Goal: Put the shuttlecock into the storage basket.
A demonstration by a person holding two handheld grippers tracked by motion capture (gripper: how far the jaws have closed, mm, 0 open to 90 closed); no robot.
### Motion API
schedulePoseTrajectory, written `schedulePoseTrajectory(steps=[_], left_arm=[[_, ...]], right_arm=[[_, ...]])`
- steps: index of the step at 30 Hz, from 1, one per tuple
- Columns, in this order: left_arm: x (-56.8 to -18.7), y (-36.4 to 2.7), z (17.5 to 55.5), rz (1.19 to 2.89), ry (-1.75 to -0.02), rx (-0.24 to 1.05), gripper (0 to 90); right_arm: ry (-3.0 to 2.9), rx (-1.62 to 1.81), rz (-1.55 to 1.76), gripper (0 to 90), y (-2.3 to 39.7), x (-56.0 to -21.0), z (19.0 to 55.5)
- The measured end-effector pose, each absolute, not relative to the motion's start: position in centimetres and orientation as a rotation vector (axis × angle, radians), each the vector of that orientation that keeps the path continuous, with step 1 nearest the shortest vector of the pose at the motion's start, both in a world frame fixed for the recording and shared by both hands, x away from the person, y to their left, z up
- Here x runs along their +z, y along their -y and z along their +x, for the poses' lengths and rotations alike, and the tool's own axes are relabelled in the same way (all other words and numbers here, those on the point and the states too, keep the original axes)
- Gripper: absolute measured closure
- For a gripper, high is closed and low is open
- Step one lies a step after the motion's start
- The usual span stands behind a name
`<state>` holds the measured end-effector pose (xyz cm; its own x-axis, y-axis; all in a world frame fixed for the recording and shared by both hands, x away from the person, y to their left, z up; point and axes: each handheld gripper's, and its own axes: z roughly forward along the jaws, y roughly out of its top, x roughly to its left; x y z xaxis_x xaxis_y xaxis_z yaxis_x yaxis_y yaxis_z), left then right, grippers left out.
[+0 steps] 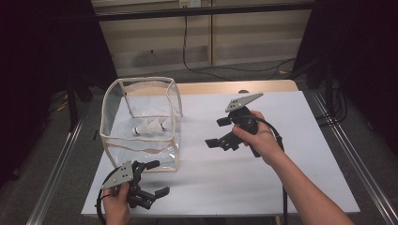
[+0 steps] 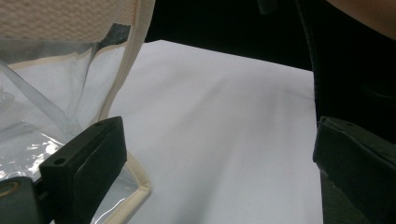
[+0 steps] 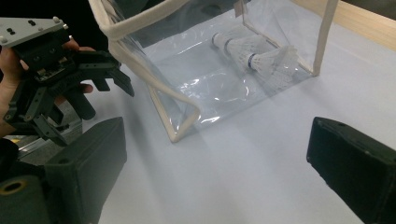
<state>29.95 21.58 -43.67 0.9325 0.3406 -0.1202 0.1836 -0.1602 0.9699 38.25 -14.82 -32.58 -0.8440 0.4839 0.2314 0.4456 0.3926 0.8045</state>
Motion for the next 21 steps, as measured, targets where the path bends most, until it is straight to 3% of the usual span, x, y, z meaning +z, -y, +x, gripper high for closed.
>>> schedulePoseTrajectory(steps=[21], left_arm=[[-43.6, -21.7, 29.9, 1.738, -0.400, 0.146, 2.9]], right_arm=[[-2.556, 1.499, 0.887, 4.1, 17.4, -34.6, 37.2]])
